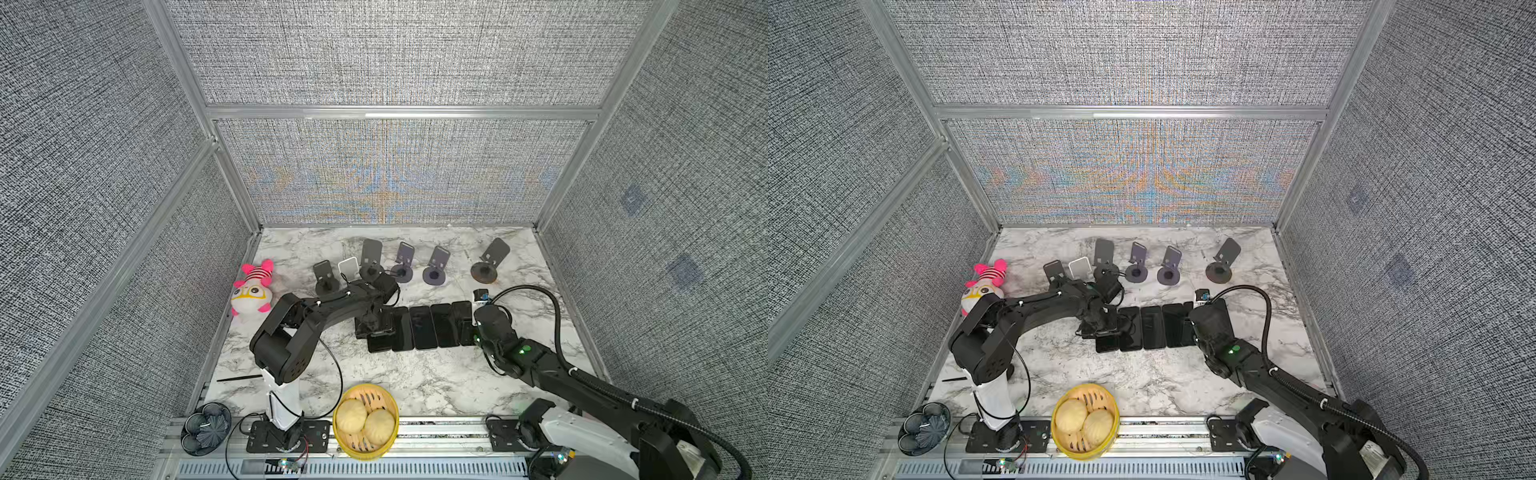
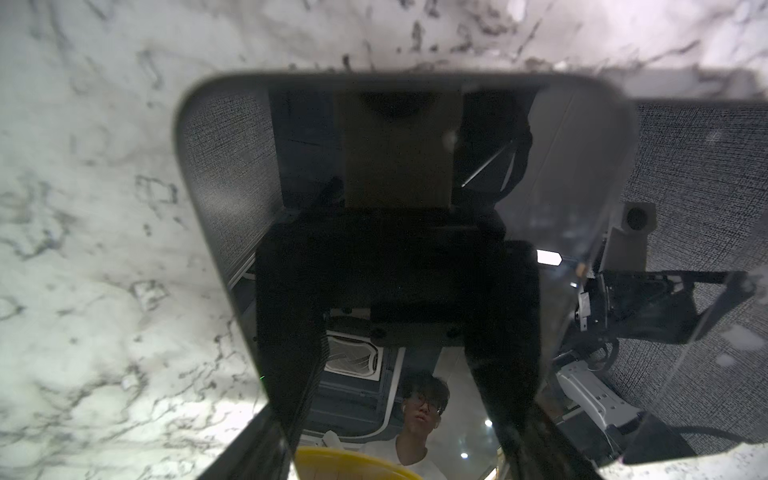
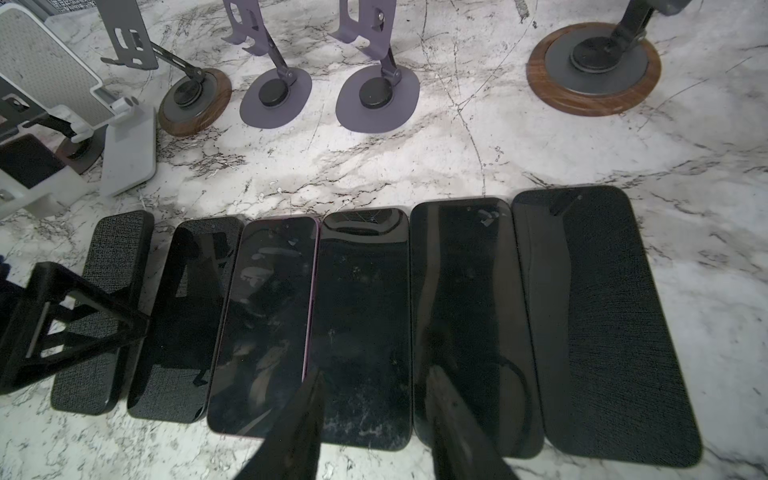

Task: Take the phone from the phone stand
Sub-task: 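Lower the black phone flat at the end of the row with the left gripper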

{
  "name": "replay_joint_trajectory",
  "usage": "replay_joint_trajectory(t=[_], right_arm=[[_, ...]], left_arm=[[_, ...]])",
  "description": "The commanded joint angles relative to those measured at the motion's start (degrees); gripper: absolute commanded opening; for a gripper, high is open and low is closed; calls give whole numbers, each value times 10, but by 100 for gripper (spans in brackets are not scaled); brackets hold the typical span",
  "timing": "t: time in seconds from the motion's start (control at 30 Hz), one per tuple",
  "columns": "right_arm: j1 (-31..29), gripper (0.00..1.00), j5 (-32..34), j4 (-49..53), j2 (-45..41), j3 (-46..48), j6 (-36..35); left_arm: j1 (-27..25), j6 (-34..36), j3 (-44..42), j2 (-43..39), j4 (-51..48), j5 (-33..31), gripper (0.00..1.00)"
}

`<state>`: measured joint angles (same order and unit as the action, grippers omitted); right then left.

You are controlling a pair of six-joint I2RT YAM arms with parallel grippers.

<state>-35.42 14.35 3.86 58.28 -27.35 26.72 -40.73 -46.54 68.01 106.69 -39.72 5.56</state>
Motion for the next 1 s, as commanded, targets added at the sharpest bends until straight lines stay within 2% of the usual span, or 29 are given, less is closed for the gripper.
replay_joint_trajectory(t=[0.0,0.4,0.83,0.97], right_arm=[[0,42,2,-2,0,1,-2],[0,41,4,-1,-1,0,-2],[1,41,3,-1,2,0,-3],[1,41,4,-1,1,0,-4]], left_arm=[[0,4,-2,5,10,5,42],[-1,12,-2,17,16,14,65],[0,18,-2,20,18,22,79],[0,18,-3,20,19,24,80]])
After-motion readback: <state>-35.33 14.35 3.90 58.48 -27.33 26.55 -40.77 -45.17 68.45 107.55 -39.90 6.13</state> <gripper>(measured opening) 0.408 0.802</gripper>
